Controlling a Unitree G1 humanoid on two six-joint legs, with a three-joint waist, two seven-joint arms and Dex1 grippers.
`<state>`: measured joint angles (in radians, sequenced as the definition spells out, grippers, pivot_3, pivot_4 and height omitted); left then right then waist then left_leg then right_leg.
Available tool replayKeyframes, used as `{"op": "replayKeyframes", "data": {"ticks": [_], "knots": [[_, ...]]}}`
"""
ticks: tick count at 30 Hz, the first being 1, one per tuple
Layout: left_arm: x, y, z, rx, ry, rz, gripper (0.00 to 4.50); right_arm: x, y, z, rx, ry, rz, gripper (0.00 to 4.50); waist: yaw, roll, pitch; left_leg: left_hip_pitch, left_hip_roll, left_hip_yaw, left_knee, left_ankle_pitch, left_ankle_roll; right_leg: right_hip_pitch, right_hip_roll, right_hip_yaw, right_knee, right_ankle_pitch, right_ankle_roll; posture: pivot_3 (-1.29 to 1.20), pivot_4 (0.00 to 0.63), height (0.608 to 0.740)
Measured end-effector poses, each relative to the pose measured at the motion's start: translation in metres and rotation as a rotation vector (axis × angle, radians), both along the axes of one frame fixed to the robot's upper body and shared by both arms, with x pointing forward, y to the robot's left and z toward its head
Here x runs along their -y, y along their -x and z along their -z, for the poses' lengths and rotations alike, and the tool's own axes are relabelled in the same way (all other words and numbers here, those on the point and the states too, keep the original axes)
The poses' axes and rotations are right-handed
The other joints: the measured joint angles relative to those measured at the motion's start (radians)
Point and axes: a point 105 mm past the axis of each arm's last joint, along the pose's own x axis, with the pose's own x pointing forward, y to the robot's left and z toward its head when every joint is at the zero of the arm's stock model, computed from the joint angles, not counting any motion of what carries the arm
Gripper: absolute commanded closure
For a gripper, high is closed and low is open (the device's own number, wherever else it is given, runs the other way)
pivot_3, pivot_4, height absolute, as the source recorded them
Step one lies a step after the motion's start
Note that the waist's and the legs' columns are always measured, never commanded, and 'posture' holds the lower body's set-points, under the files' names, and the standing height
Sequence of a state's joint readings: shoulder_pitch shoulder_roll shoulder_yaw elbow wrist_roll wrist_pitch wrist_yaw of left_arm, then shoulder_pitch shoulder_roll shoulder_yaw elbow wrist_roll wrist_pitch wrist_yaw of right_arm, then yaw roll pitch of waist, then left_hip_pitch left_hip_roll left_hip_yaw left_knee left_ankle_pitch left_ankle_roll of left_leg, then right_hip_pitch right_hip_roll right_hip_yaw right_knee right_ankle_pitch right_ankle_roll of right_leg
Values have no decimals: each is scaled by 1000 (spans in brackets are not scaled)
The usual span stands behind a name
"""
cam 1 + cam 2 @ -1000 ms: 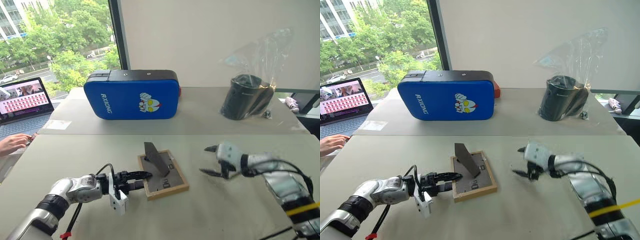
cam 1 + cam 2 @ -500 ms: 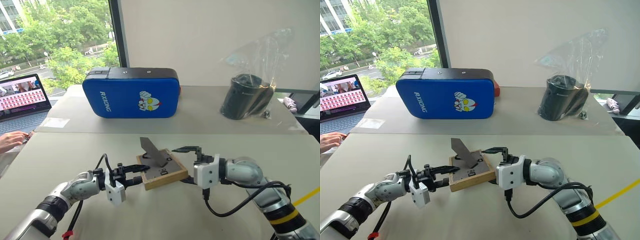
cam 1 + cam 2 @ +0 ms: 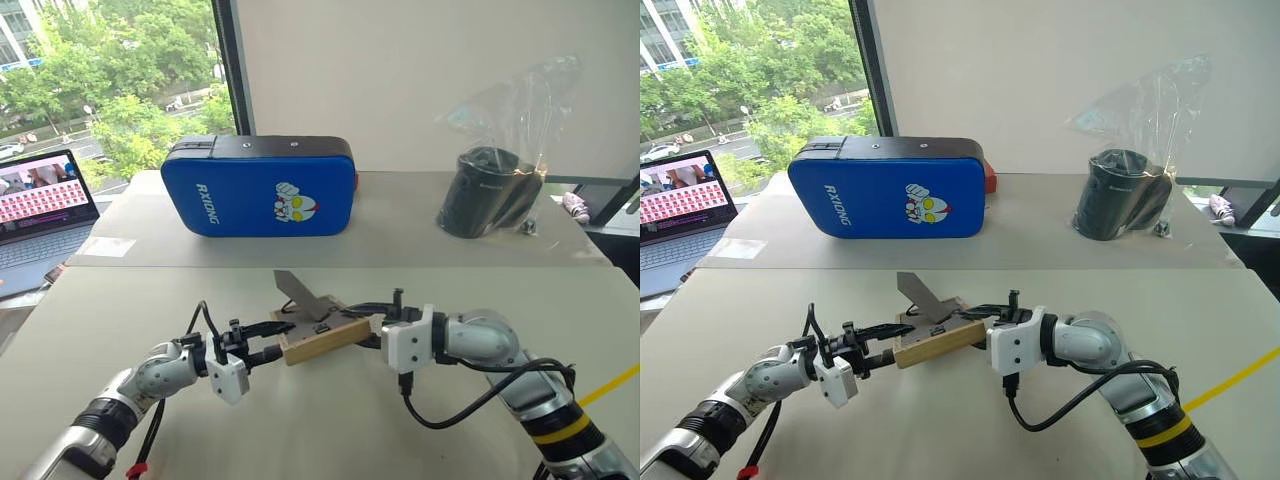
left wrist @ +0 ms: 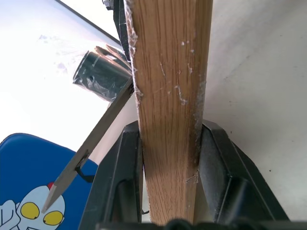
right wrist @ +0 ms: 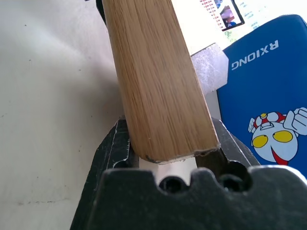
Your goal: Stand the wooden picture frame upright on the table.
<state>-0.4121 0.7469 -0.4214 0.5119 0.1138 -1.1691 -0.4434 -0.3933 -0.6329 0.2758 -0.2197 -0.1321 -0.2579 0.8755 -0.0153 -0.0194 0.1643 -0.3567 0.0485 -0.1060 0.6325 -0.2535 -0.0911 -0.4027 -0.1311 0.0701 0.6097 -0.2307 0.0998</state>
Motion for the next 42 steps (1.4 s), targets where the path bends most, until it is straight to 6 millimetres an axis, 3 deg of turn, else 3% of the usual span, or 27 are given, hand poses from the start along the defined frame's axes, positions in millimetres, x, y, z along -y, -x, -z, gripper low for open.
{"op": "replayKeyframes", "data": {"ticks": [3,6,11,14,17,20,23,26,33,35,39,42], "knots": [[4,-1,2,-35,21,-29,533,-2,-1,-3,-27,-21,8,3109,-3,0,0,0,0,0,0,0,0,0,0,0,0,0,-1,0,150,740],[-1,-2,-3,-83,111,-121,533,-1,-3,-8,-64,-49,26,3109,-7,0,1,-1,0,0,0,0,0,-2,0,0,0,3,-5,0,150,740],[-32,-1,-19,-98,248,-330,533,4,-6,-18,-191,-120,70,3109,-16,0,2,-2,0,0,0,0,1,-2,0,1,-1,3,-6,0,150,740],[-50,10,-7,-183,286,-471,533,24,-20,-37,-346,-190,180,3109,-15,1,4,-2,0,0,0,-1,1,-2,0,0,-1,3,-6,0,150,740],[-48,24,6,-267,309,-525,533,36,-28,-60,-548,-276,253,3109,-12,0,7,-2,0,0,0,-1,1,-2,0,0,1,3,-8,0,150,740],[-46,28,6,-289,320,-543,533,44,-35,-72,-664,-291,311,3109,-8,1,7,-2,0,0,0,-1,1,-3,0,0,1,2,-8,0,150,740],[-45,31,3,-302,337,-565,533,60,-41,-69,-852,-274,418,3109,-1,1,8,-4,0,0,0,-1,2,-4,0,0,0,2,-8,0,150,740],[-44,34,3,-314,345,-569,533,62,-40,-67,-988,-258,437,3109,-2,1,8,-12,0,0,1,-1,2,-13,0,0,1,3,-8,0,150,740],[-33,40,-2,-320,355,-554,533,56,-48,-62,-1023,-183,452,3109,-8,1,7,-16,0,0,2,-1,2,-17,0,0,1,3,-9,0,150,740],[-31,40,-4,-326,355,-553,502,55,-50,-60,-1026,-178,454,2186,-6,-1,7,-16,0,0,3,-1,2,-16,0,0,2,3,-9,0,150,740],[-26,40,-9,-332,351,-543,502,59,-57,-27,-1095,-128,542,844,-7,-1,7,-17,0,0,3,-1,2,-18,0,0,3,5,-9,0,150,740],[-24,39,-9,-348,344,-537,502,59,-59,-23,-1102,-120,555,63,-8,0,8,-18,0,0,3,-1,2,-19,0,0,3,5,-10,0,150,740]]}}
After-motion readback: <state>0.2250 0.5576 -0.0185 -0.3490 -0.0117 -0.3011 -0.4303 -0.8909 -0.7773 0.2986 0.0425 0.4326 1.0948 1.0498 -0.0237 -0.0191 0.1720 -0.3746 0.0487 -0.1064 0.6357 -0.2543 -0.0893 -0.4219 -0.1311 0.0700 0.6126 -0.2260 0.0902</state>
